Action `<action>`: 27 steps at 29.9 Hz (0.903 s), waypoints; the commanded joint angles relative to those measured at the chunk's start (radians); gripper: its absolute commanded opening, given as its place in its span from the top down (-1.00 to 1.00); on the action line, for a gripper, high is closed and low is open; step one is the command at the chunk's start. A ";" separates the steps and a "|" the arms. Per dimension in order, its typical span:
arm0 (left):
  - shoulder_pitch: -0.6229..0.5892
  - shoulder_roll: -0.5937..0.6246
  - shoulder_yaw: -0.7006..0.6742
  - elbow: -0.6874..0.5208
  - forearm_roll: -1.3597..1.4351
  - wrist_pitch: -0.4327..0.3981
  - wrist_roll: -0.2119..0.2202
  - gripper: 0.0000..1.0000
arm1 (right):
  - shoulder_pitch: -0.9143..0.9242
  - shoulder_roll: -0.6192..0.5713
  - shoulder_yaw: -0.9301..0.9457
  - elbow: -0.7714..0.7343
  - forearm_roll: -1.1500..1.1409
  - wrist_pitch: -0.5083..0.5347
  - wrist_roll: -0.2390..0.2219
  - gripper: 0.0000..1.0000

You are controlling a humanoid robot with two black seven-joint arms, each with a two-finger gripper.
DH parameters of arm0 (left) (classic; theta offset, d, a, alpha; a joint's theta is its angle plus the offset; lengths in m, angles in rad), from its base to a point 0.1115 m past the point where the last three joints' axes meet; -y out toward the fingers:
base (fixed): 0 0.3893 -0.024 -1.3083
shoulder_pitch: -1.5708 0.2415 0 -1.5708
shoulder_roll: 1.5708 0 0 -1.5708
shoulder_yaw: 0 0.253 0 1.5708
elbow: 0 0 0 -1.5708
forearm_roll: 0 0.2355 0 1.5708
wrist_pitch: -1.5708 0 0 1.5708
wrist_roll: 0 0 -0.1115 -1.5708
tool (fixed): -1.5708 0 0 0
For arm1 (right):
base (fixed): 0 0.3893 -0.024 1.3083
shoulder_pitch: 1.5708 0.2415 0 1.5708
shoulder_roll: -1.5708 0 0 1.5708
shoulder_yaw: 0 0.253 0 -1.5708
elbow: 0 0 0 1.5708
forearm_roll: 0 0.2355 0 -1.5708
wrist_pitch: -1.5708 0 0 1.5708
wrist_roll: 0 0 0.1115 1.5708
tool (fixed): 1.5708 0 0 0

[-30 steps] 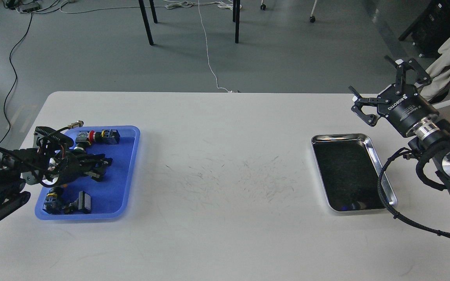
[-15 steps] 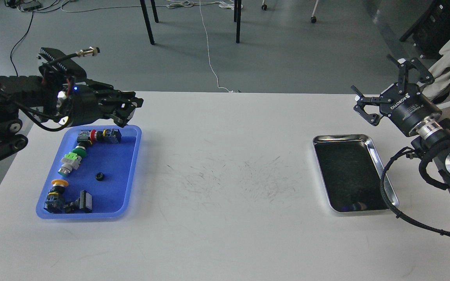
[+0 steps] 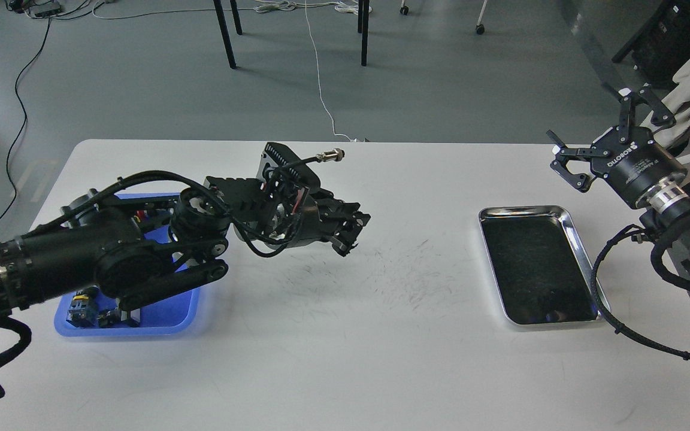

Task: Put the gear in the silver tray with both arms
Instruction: 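Lift the black gear and carry it toward the table center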

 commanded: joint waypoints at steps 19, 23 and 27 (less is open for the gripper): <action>0.070 -0.194 0.021 0.187 -0.004 0.029 0.037 0.88 | -0.003 0.001 0.000 -0.006 0.000 -0.002 0.003 -0.98; 0.109 -0.194 0.022 0.163 -0.004 0.052 0.048 0.86 | -0.005 0.001 0.000 -0.006 0.000 0.000 0.003 -0.98; 0.144 -0.194 0.022 0.160 -0.001 0.062 0.051 0.84 | -0.005 0.001 0.000 -0.006 0.000 0.000 0.003 -0.98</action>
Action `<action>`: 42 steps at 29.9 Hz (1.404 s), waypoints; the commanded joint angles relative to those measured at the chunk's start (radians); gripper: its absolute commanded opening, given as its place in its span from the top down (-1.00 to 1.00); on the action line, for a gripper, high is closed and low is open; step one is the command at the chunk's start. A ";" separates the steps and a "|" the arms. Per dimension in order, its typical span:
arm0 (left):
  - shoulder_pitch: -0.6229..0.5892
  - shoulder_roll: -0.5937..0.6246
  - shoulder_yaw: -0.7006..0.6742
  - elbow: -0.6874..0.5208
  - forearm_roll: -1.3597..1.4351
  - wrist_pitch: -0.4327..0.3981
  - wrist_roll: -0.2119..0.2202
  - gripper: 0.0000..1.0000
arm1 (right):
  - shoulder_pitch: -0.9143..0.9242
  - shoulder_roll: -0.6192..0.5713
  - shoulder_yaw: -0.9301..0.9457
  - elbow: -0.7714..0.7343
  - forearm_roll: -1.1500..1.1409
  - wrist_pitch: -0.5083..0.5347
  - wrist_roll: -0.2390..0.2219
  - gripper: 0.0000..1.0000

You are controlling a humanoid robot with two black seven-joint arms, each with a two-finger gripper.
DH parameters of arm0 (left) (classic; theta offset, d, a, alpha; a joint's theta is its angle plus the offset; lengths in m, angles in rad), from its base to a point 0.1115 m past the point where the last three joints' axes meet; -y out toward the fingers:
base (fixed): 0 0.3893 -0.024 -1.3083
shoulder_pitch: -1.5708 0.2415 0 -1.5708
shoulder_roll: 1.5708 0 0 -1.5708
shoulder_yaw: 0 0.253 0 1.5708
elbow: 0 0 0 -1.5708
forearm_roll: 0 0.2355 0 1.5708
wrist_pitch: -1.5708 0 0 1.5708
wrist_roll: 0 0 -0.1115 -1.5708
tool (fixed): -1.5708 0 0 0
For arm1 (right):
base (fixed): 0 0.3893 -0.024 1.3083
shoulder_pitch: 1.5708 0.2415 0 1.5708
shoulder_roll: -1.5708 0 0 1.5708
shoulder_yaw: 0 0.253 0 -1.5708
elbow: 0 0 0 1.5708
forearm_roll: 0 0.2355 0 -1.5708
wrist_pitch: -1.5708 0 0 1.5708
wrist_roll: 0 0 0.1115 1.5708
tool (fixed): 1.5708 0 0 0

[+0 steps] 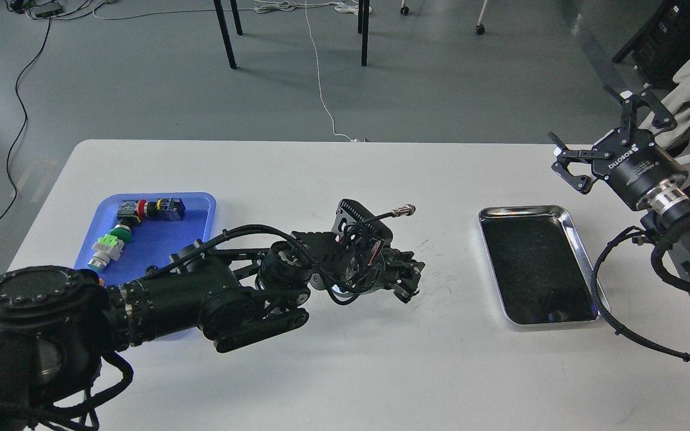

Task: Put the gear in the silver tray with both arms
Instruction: 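Lift the black gear and carry it toward the table center, then open the left gripper to set the gear on the table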

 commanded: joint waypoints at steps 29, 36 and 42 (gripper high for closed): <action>0.001 0.000 -0.214 0.012 -0.210 0.059 -0.009 -0.96 | 0.043 -0.005 -0.080 0.006 -0.002 -0.007 -0.006 -0.98; 0.005 0.155 -0.419 -0.003 -0.359 0.108 -0.011 -0.96 | 0.121 -0.035 -0.207 0.040 -0.011 -0.052 -0.008 -0.98; 0.022 0.363 -0.485 -0.003 -0.715 0.180 -0.013 -0.96 | 0.211 -0.113 -0.359 0.127 -0.181 -0.087 -0.009 -0.98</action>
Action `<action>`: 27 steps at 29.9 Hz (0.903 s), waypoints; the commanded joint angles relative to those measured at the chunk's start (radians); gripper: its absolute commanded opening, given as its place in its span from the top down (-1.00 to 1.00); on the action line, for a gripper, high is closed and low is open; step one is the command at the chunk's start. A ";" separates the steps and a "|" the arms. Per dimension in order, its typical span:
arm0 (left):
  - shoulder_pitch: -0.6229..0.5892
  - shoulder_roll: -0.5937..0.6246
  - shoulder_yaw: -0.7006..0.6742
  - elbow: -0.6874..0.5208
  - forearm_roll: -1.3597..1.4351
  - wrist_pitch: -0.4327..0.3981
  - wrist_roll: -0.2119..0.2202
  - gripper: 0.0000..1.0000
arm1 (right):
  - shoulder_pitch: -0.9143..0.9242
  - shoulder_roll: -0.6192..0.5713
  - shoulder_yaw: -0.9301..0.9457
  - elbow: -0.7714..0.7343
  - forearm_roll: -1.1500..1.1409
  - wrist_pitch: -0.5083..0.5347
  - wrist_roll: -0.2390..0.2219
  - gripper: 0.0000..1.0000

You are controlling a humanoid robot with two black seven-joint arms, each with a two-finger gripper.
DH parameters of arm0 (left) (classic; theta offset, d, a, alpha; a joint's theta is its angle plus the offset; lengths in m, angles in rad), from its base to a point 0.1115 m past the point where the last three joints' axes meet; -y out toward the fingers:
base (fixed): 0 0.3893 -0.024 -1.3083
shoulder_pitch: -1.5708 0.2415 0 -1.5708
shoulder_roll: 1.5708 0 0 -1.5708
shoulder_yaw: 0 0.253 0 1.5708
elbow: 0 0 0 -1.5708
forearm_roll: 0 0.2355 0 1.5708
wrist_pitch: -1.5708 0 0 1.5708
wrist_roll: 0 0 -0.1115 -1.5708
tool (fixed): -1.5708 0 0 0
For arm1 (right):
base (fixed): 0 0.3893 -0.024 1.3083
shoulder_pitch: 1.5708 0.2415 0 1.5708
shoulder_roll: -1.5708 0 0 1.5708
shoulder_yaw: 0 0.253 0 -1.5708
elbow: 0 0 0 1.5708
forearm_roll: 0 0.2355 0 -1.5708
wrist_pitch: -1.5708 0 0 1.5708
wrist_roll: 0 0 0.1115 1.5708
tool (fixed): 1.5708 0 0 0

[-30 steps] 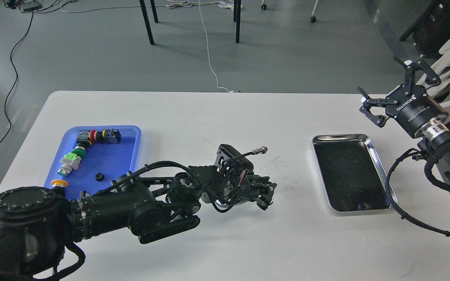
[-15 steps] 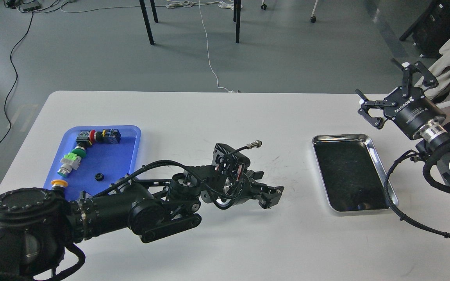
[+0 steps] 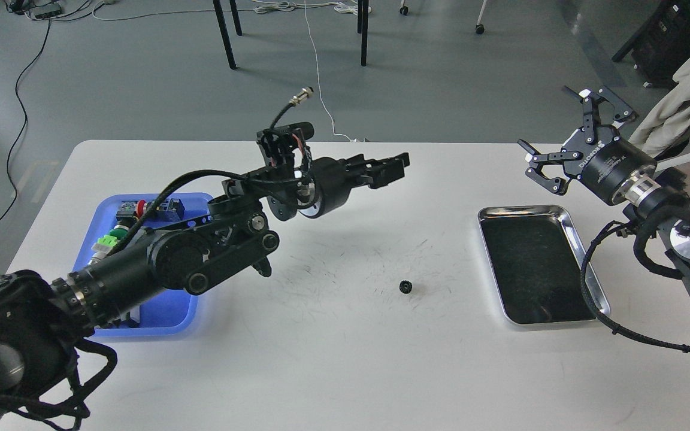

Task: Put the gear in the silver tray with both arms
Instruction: 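Open the left gripper to set the gear on the table, then retract the left arm and reach the right gripper toward the gear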

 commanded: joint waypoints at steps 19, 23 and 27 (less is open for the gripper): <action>0.192 0.337 -0.092 0.012 -0.548 0.043 -0.064 -0.96 | 0.821 0.242 -1.262 0.134 -0.575 -0.078 -0.020 -0.97; 0.193 0.340 -0.086 0.009 -0.543 0.050 -0.064 -0.96 | 0.823 0.368 -1.377 0.098 -0.576 -0.078 -0.025 -0.97; 0.208 0.341 -0.085 0.006 -0.543 0.053 -0.064 -0.96 | 0.823 0.439 -1.455 0.068 -0.578 -0.078 -0.026 -0.97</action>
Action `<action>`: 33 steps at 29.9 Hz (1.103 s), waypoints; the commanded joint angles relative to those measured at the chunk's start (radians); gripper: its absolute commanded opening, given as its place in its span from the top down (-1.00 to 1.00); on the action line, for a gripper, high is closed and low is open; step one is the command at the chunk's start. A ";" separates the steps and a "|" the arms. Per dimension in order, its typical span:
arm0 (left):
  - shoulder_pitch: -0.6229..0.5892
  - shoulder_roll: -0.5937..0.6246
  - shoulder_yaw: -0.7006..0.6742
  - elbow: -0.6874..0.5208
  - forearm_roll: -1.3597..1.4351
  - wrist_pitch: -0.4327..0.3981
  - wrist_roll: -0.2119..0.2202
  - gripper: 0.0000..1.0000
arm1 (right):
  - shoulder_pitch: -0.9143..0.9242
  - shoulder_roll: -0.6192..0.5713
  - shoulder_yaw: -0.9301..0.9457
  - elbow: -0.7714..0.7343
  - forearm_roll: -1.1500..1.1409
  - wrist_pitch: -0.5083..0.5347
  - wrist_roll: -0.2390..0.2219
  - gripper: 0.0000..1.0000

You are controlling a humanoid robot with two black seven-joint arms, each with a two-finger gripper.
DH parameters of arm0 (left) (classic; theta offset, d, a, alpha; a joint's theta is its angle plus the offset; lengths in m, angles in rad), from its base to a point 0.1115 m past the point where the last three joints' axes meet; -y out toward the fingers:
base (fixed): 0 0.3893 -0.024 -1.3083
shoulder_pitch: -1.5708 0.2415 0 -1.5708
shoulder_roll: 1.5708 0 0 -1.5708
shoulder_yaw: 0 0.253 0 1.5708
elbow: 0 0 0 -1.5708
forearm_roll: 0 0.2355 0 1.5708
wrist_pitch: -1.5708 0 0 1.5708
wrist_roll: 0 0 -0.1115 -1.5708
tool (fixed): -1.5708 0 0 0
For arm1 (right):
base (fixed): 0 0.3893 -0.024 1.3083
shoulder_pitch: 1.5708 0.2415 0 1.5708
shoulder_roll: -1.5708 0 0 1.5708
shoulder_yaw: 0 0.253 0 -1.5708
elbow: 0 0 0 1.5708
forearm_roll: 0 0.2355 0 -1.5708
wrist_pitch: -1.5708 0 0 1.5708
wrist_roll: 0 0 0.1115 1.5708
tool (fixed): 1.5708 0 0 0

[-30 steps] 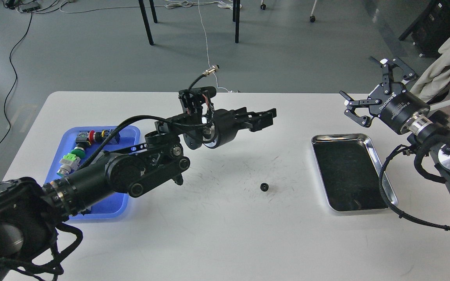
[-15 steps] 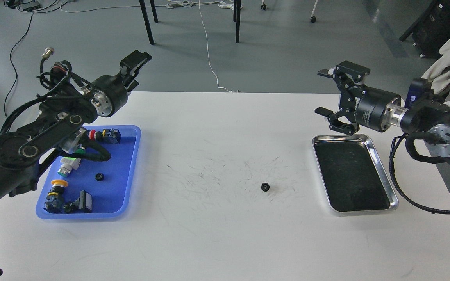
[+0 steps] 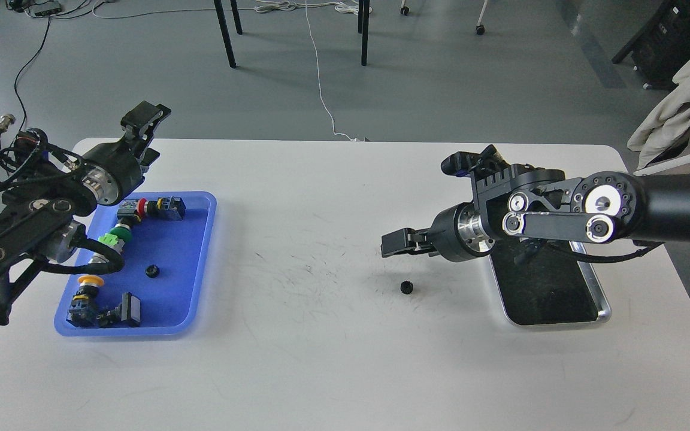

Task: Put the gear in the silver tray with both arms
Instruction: 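Retract the left arm and reach the right gripper toward the gear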

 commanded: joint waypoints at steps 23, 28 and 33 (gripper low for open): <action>0.015 -0.001 -0.002 -0.005 0.000 0.009 -0.012 -0.96 | 0.015 0.208 -0.180 -0.091 0.019 0.015 -0.004 -0.80; 0.015 0.000 -0.002 -0.006 0.000 0.010 -0.012 -0.96 | 0.038 0.208 -0.180 -0.090 0.021 0.015 -0.004 -0.70; 0.013 -0.001 -0.002 -0.005 0.000 0.010 -0.012 -0.96 | 0.068 0.207 -0.179 -0.084 0.036 0.047 -0.003 -0.70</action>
